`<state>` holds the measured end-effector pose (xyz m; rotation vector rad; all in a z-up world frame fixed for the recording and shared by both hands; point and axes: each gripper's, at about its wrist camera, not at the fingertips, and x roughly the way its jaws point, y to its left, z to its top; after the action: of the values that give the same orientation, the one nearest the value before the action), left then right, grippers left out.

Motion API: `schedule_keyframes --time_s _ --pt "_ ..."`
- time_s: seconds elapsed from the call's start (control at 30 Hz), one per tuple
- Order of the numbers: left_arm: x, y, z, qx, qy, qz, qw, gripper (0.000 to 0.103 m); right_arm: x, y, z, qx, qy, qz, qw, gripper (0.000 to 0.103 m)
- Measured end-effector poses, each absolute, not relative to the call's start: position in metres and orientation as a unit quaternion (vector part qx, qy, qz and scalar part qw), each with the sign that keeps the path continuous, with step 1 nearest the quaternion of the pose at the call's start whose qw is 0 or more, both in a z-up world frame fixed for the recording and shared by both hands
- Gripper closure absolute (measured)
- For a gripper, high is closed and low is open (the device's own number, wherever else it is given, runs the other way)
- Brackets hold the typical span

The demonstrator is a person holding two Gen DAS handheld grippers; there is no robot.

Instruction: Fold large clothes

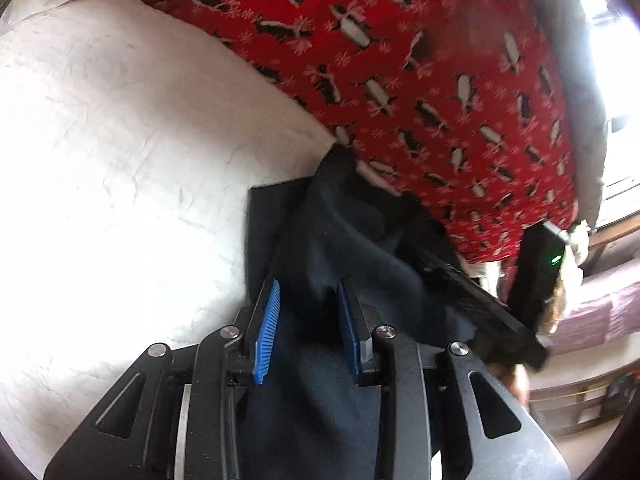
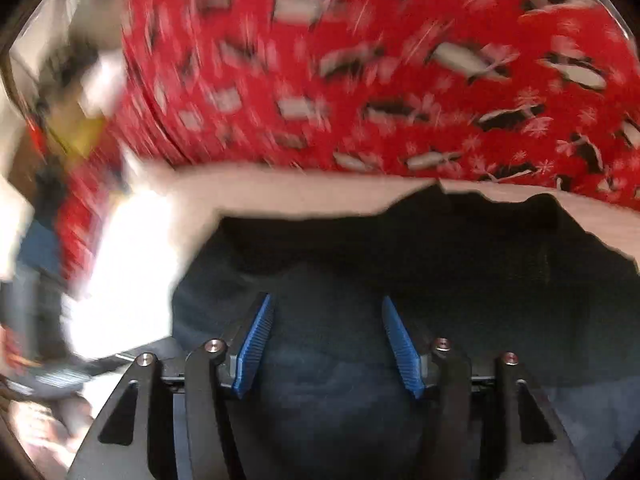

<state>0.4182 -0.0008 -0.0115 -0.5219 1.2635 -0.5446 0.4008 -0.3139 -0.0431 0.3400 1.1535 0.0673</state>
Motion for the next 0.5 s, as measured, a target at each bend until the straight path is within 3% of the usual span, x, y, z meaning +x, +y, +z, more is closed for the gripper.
schedule_keyframes --time_s 0.03,0.07,0.17,0.2,0.27,0.37,0.4,0.5 --pt "0.42 0.0 -0.007 -0.245 0.571 -0.257 0.74 0.077 0.401 -0.308 -0.042 0.124 0.539 0.026 0.832 0.099" --pt "0.421 0.001 -0.001 -0.253 0.562 -0.267 0.741 0.077 0.405 -0.305 -0.041 0.113 0.542 0.046 0.831 0.102" --pt "0.432 -0.003 0.016 -0.258 0.546 -0.282 0.746 0.075 0.407 -0.317 -0.023 0.132 0.502 0.038 0.854 0.102" --pt "0.435 -0.005 0.018 -0.257 0.545 -0.283 0.746 0.062 0.408 -0.327 -0.017 0.156 0.484 0.03 0.861 0.102" --pt "0.446 -0.013 0.015 -0.248 0.555 -0.26 0.751 0.05 0.415 -0.34 -0.023 0.196 0.488 0.025 0.85 0.102" --pt "0.46 -0.028 -0.001 -0.238 0.581 -0.252 0.736 0.05 0.414 -0.346 -0.04 0.205 0.516 0.02 0.832 0.101" --pt "0.463 -0.032 -0.009 -0.237 0.594 -0.246 0.728 0.05 0.406 -0.35 -0.037 0.221 0.505 0.025 0.834 0.096" --pt "0.468 -0.046 -0.02 -0.221 0.616 -0.238 0.717 0.049 0.379 -0.377 -0.024 0.263 0.486 0.006 0.833 0.094"
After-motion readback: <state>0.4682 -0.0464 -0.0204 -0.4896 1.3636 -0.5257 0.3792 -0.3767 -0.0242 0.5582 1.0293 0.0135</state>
